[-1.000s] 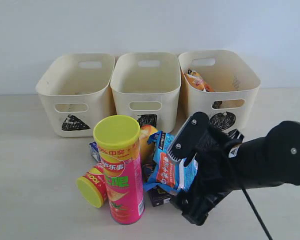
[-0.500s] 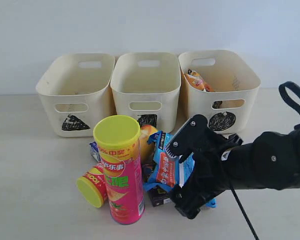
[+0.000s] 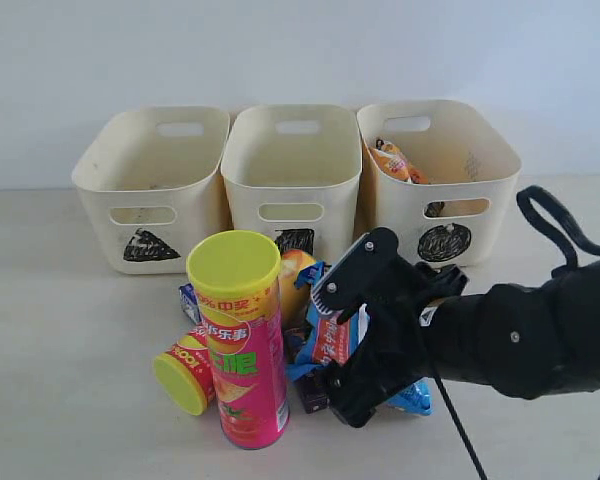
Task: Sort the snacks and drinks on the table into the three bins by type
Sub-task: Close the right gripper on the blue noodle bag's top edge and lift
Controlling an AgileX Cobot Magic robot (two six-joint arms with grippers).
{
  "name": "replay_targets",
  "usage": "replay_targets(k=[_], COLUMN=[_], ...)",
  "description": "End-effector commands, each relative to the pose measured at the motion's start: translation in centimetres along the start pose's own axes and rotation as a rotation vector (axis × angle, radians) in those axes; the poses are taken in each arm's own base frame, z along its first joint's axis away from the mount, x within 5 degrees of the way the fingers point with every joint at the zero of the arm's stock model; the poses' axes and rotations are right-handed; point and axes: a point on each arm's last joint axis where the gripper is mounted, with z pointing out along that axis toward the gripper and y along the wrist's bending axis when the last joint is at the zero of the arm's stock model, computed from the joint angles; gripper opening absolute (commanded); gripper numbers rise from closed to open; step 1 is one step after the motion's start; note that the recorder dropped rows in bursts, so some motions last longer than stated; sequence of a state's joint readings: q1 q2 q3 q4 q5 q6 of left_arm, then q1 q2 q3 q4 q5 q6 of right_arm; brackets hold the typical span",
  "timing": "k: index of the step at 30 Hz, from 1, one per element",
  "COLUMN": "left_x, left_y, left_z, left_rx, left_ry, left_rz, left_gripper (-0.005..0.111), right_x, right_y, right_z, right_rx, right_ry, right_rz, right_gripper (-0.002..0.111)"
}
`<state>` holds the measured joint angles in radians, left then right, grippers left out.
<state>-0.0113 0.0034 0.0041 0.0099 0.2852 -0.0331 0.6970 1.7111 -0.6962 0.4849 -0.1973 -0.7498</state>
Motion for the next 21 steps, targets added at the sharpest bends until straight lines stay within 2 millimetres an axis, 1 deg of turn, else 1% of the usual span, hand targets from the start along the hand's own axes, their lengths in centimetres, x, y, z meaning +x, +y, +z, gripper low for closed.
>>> replay_targets(k=[1, 10, 12, 13, 14, 15, 16, 17, 18, 20, 21], left_x=[-0.2, -0.2, -0.2, -0.2, -0.2, -0.2, -0.2, -0.2, -0.2, -0.2, -0.2], left_y=[0.0, 0.0, 0.0, 0.0, 0.0, 0.0, 0.0, 0.0, 0.0, 0.0, 0.0], left_z=[-0.1, -0.1, -0.1, -0.1, -0.1, -0.1, -0.1, -0.1, -0.1, -0.1, -0.1], left_rx=[-0.003, -0.002, -0.002, -0.002, -0.002, -0.002, -0.002, -0.002, -0.002, -0.002, -0.002], left_ry=[-0.012, -0.015, -0.015, -0.015, -0.015, -0.015, -0.015, -0.015, -0.015, -0.015, -0.015], left_rz=[0.001, 0.001, 0.001, 0.001, 0.001, 0.001, 0.001, 0.001, 0.001, 0.001, 0.001], left_gripper=[0.004, 0.004, 0.004, 0.004, 0.004, 0.004, 0.004, 0.004, 0.004, 0.004, 0.004], right_x=[-0.1, 1.1, 1.2, 1.2, 1.3, 1.3, 1.4, 1.4, 1.4, 1.5, 1.6], right_y=[-0.3, -0.3, -0.4, -0.3, -0.4, -0.4, -0.3, -0.3, -0.3, -0.2, -0.2], right_z=[0.7, 2.8, 3.0, 3.1, 3.2, 3.2, 3.2, 3.2, 3.3, 3.3, 3.3], right_rx=[0.054, 0.112, 0.124, 0.125, 0.129, 0.129, 0.129, 0.128, 0.124, 0.116, 0.111], right_ry=[-0.039, -0.04, -0.048, -0.047, -0.048, -0.048, -0.047, -0.047, -0.042, -0.033, -0.028], right_rz=[0.001, -0.013, -0.01, -0.007, -0.003, 0.002, 0.013, 0.017, 0.02, 0.021, 0.016], right_gripper=[0.104, 0.104, 0.101, 0.097, 0.091, 0.082, 0.069, 0.058, 0.043, 0.008, 0.0])
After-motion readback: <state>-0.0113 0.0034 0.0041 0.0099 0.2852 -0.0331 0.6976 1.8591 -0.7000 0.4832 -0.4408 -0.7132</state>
